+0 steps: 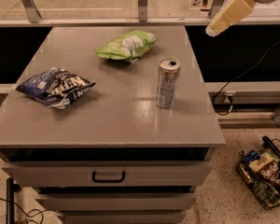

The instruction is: Pick green rice chip bag

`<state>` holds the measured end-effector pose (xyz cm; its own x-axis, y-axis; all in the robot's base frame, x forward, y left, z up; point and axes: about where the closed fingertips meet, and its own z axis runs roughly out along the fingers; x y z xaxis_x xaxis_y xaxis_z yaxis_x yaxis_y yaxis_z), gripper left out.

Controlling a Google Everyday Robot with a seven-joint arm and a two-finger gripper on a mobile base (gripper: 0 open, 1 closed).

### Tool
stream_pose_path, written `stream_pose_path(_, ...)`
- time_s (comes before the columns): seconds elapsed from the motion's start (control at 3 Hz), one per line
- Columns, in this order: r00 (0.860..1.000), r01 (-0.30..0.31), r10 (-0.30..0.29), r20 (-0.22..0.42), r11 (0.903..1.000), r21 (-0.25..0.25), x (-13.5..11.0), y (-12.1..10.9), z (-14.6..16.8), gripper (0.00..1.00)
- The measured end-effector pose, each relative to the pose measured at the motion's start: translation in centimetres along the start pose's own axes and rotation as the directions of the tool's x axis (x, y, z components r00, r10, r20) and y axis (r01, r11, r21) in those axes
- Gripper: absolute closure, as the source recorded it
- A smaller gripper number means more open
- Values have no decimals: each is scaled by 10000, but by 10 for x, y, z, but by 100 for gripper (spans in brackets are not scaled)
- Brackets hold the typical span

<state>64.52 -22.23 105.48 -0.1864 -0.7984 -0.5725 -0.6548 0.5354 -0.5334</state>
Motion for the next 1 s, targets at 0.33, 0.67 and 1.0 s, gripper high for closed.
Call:
stream_pose_path(0.33,9992,-249,261,293,9989,-399,-35,-6,46,0)
stream_pose_path(0.67,9992,-249,261,293,9989,-400,-35,-6,46,0)
stream_pose_path(1.0,9997,-218,219,112,9997,-62,-37,1,67,0)
